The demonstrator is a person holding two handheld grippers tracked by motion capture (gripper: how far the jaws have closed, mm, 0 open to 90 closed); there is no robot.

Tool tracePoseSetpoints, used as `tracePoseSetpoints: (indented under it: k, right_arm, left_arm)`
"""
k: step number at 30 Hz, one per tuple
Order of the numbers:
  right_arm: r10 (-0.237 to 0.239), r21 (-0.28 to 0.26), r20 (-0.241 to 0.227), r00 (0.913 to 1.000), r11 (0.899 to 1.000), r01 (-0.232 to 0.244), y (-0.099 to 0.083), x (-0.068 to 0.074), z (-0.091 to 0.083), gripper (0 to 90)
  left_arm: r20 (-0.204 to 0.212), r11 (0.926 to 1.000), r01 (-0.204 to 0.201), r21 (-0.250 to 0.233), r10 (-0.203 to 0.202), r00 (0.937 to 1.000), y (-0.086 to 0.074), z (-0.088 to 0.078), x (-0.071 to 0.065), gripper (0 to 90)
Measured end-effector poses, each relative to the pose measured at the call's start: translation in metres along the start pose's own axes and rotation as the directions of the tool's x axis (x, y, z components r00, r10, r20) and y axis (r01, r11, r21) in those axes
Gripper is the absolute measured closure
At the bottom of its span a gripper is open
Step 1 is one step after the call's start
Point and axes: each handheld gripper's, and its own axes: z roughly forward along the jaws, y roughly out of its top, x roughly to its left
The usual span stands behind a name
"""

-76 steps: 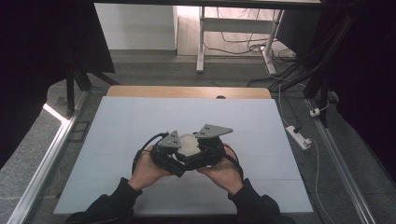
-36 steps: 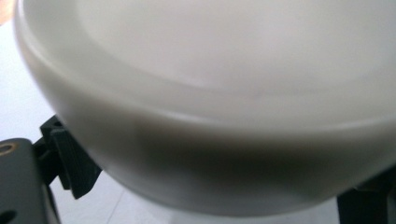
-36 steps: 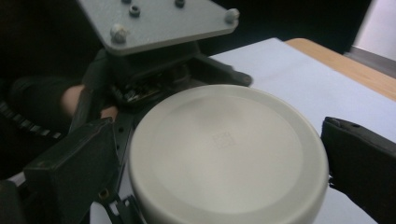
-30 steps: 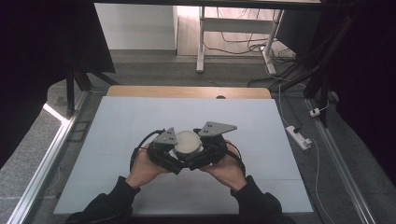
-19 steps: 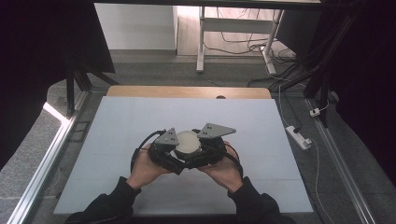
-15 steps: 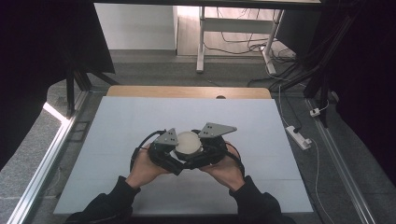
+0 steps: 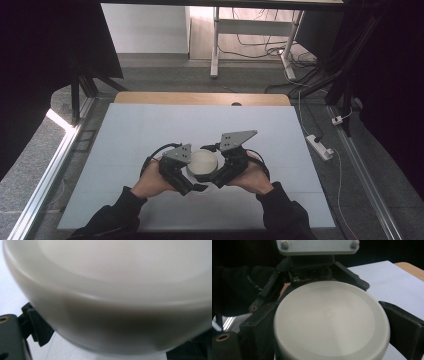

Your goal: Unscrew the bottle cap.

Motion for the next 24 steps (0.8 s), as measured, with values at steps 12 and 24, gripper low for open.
tracePoseSetpoints:
  k: [12,24]
  right_arm:
    - [0.049,-0.051,0.232,0.9716,0.998,-0.038,0.01,0.009,-0.004,0.0]
    - [0.125,-0.067,0.391,0.9117,0.992,-0.108,0.011,0.021,0.015,3.5]
  left_arm:
    - [-0.14,0.9934,0.1,-0.056,-0.107,0.9843,0.0,-0.007,0.004,7.3]
    - [-0.244,0.9887,0.143,-0.044,-0.149,0.9582,0.004,-0.003,-0.001,7.3]
